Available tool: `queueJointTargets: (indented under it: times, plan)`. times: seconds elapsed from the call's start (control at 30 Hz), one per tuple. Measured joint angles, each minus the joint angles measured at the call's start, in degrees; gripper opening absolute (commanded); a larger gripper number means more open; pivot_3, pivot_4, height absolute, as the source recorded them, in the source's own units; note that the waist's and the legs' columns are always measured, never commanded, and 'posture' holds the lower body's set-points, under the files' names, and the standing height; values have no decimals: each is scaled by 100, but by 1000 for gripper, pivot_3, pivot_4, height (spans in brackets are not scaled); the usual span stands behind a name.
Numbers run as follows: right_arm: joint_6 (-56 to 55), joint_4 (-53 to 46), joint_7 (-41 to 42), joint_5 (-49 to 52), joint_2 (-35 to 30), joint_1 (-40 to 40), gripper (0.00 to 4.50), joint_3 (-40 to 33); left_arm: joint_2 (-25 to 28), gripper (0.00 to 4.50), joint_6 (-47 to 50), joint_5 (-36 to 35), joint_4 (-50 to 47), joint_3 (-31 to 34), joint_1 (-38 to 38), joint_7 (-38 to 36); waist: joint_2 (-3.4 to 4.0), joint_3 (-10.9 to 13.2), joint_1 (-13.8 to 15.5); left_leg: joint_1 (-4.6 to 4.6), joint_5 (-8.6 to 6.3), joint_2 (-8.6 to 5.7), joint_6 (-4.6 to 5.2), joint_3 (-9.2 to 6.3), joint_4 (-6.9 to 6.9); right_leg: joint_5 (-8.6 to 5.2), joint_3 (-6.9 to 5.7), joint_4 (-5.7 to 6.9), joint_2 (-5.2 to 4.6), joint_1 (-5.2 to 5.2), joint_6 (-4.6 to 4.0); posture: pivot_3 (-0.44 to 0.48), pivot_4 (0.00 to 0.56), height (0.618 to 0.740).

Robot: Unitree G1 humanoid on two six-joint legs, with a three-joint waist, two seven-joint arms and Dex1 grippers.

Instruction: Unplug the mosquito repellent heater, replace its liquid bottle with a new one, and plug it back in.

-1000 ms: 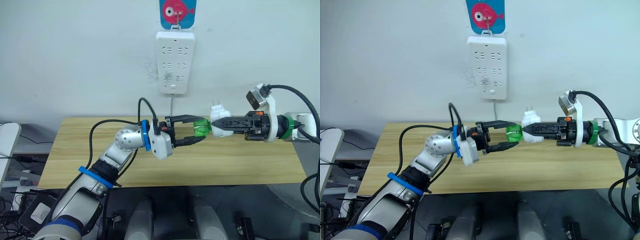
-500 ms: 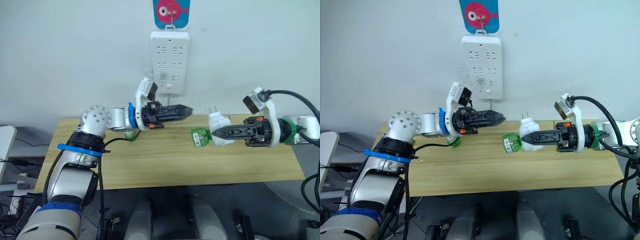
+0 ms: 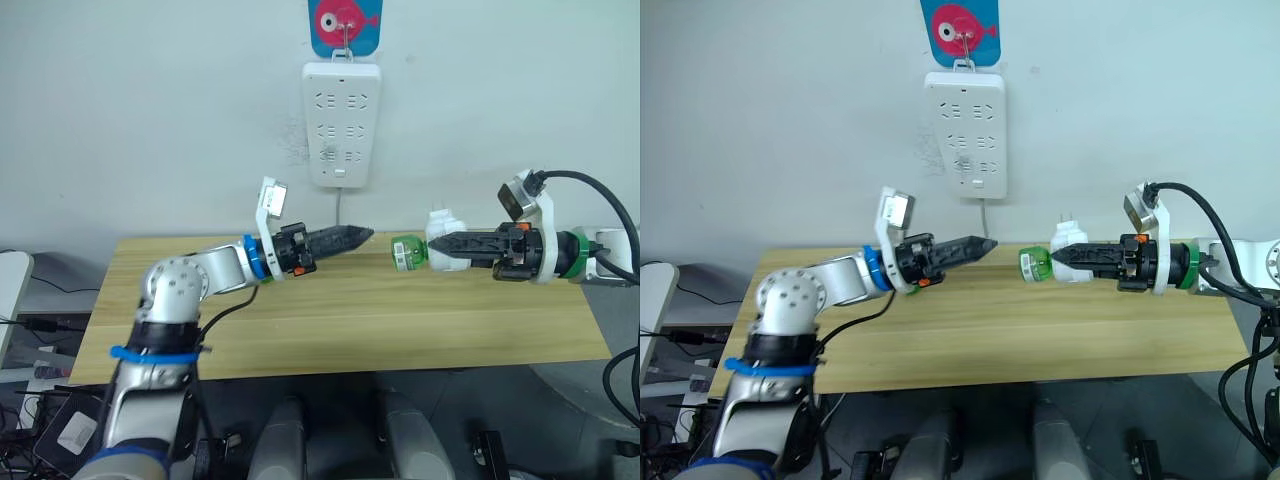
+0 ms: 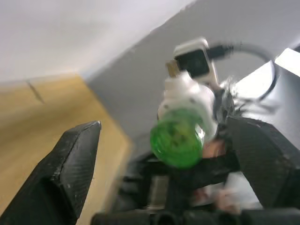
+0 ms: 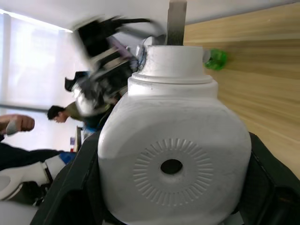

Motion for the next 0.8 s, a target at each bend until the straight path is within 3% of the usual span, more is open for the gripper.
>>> queueJointTargets:
  times: [0.1, 0.2, 0.37, 0.43, 0.57, 0.73, 0.8]
  plan:
    - [4, 78, -82, 0, 58, -65, 3009, 2, 25, 4481, -1921, 1576, -262, -611, 555, -500, 1, -1, 34, 2, 0, 1, 0, 4, 7, 0, 2, -7, 1, 6, 0, -81, 286, 740]
    - [5, 96, -110, 1, 136, -111, 3009, 3, 61, 4481, -5159, 3721, 512, -1042, 787, -708, 0, 0, 90, 1, 0, 5, 1, 8, 8, 6, 5, -13, 1, 7, -11, -81, 286, 740]
    - [3, 133, -290, 246, 260, -277, 3009, 86, -308, 4481, -9022, 5965, 1859, -1083, 111, 119, -1, 0, 156, -6, -1, -3, 3, 9, 11, 12, 3, -16, -18, 6, -3, -78, 291, 740]
    - [-11, 120, -345, 344, 320, -314, 3009, 99, -376, 4481, -9951, 6661, 2357, -1082, -201, 562, -1, 0, 155, -6, -4, -7, 8, 10, 11, 16, 3, -16, -24, 7, 4, -80, 288, 740]
    - [-9, 104, -423, 380, 464, -319, 3009, 190, -565, 4481, -10767, 7575, 3196, -1089, -516, 1295, -1, 0, 135, -7, -5, -8, 10, 8, 11, 17, 0, -8, -24, 4, 6, -84, 287, 740]
    - [4, 74, -433, 381, 462, -331, 3009, 190, -629, 4481, -11158, 8080, 3650, -1112, -911, 1932, -1, 0, 126, -6, -5, -5, 11, 1, 11, 17, -8, -3, -22, 4, 6, -84, 287, 740]
    - [7, 60, -433, 381, 462, -331, 3009, 190, -629, 4082, -11250, 8161, 3754, -1183, -994, 2038, -1, 0, 123, -6, -5, -6, 11, 1, 11, 17, -7, -3, -21, 4, 6, -84, 287, 740]
